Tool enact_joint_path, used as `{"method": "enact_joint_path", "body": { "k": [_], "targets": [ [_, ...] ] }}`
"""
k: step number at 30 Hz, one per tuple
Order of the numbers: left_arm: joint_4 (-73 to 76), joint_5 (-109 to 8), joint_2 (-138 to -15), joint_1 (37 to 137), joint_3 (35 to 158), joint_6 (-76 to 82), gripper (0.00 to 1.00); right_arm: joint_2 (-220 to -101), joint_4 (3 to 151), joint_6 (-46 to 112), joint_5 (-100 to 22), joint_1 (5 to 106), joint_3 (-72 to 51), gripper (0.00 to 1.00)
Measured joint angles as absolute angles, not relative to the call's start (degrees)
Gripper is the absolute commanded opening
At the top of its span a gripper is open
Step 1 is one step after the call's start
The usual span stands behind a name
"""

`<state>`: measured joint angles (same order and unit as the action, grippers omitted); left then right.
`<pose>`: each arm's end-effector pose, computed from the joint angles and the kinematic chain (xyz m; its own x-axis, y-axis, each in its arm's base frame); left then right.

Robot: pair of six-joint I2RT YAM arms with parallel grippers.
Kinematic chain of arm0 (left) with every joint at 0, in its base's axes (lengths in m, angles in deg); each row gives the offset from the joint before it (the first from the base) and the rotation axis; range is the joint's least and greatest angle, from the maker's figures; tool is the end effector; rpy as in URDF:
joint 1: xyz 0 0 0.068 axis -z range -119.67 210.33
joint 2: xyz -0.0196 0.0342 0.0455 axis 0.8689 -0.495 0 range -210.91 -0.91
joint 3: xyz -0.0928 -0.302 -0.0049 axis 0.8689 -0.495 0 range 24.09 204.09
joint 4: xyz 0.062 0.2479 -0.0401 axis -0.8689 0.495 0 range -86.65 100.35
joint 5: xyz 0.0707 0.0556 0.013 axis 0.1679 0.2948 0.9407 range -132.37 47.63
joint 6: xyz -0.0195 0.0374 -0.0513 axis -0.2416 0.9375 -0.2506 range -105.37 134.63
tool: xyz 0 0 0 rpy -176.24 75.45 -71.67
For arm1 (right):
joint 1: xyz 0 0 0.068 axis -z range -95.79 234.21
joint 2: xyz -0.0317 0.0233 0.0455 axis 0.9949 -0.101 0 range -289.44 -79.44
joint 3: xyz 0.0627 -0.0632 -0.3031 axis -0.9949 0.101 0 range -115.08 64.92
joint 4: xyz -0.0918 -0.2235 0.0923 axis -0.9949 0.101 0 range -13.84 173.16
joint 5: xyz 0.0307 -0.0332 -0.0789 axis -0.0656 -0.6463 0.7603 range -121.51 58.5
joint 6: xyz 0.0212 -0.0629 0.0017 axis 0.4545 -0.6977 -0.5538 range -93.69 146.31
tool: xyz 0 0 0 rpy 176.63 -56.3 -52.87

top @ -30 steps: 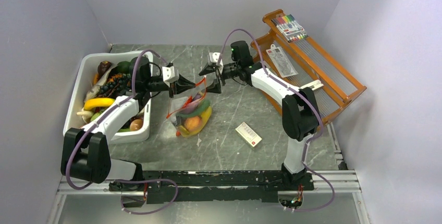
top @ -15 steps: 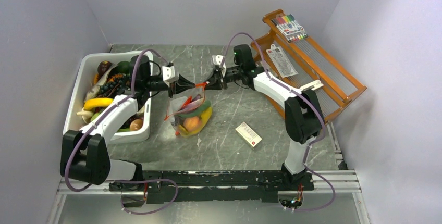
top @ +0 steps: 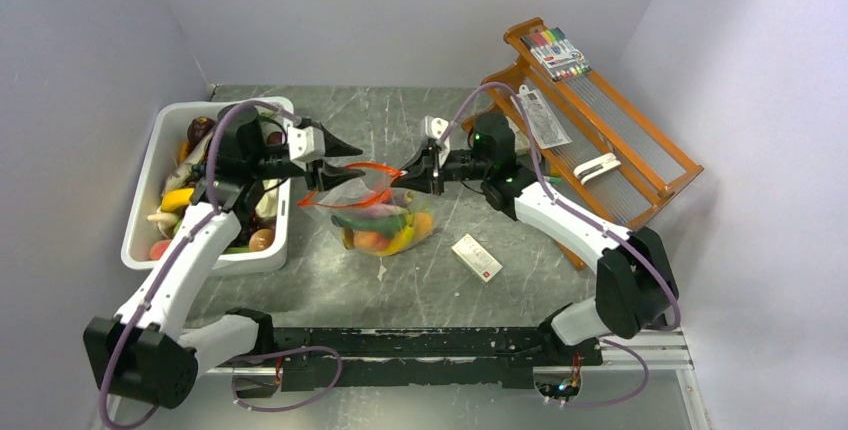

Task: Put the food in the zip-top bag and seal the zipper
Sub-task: Zip the zipper food storage bag at the center of the board.

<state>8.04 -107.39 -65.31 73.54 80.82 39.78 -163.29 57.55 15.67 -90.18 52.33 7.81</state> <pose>0.2116 -0.0986 0.3982 0.2186 0.1330 -0.9667 0.9562 0.1682 0.2394 0.2569 0.2126 0.3504 0.0651 -0.0725 -0.9952 -0.9978 -0.0187 -0.0639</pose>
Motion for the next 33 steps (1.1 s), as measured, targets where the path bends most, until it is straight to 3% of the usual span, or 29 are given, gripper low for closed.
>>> {"method": "enact_joint_path", "body": {
  "k": [7,21,29,33],
  "targets": [
    [10.97,-111.60,-59.15,74.92,82.72,35.23,0.70,-160.28,71.58,16.94,-82.84,46.32,3.51,0.00],
    [18.29,-109.59,-68.48,81.72,81.06,44.15,0.76,-160.76,97.87,14.56,-71.65,44.68,-5.10,0.00],
    [18.25,-109.05,-74.47,82.57,83.79,49.07,0.77,-158.13,104.32,9.51,-71.10,44.66,-4.14,0.00],
    [21.26,-109.35,-78.28,83.93,85.67,52.85,0.63,-158.18,106.13,7.76,-71.10,44.63,-4.60,0.00]
  ]
}}
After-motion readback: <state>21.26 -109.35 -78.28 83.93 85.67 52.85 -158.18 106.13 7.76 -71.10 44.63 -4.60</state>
